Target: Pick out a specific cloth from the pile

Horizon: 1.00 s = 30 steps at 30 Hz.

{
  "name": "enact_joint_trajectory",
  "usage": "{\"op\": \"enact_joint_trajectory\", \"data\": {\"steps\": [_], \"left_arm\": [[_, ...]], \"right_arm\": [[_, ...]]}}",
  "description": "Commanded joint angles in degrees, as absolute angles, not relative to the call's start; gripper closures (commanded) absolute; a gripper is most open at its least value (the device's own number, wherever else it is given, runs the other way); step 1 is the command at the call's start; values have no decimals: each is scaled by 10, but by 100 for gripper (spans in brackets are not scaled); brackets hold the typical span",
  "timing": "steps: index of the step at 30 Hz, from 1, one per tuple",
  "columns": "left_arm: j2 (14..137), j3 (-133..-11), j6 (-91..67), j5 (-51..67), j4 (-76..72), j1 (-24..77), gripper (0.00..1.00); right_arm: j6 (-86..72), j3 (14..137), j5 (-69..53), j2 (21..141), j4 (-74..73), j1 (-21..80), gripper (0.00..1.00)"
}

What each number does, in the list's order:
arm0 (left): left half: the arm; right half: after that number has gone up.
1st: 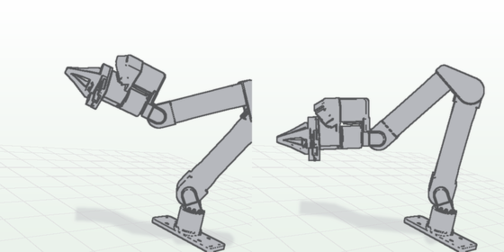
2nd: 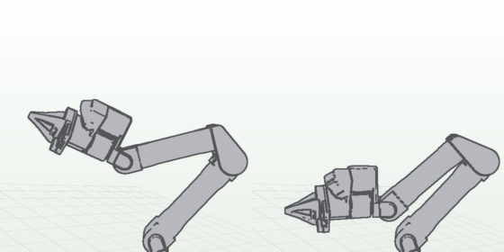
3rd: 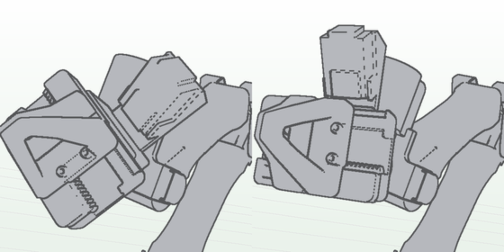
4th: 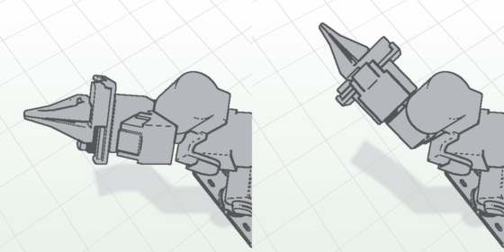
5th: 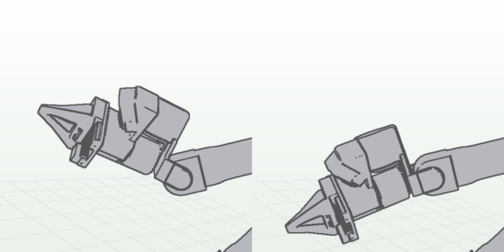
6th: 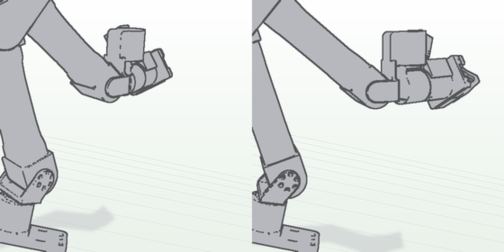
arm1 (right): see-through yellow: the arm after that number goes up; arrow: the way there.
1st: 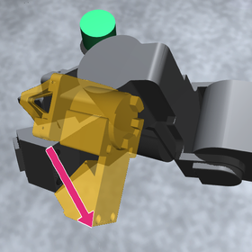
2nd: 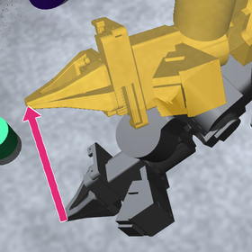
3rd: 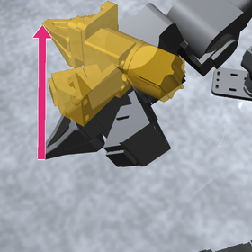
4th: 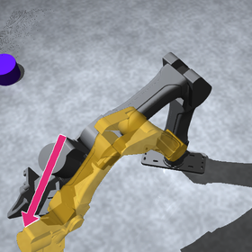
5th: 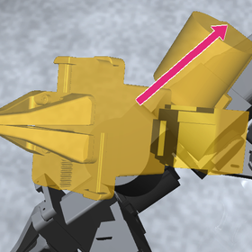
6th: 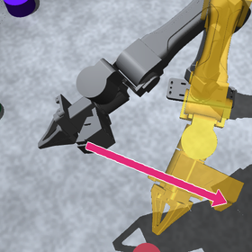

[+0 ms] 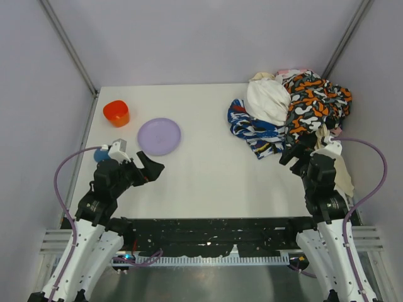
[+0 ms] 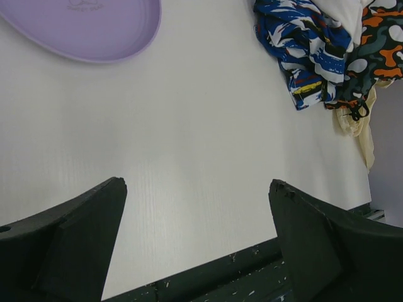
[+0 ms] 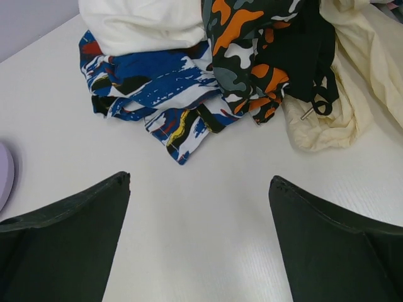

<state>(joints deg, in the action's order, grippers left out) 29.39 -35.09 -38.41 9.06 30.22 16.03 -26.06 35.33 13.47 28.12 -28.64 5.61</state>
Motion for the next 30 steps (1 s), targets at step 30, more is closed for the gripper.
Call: {"op": "enact_joint_trajectory", "data": {"steps": [30], "left_arm": [[400,-316,-326,112,171,162,0]], "right_arm": [[-80,570,257,697,-144,-90,5]]}}
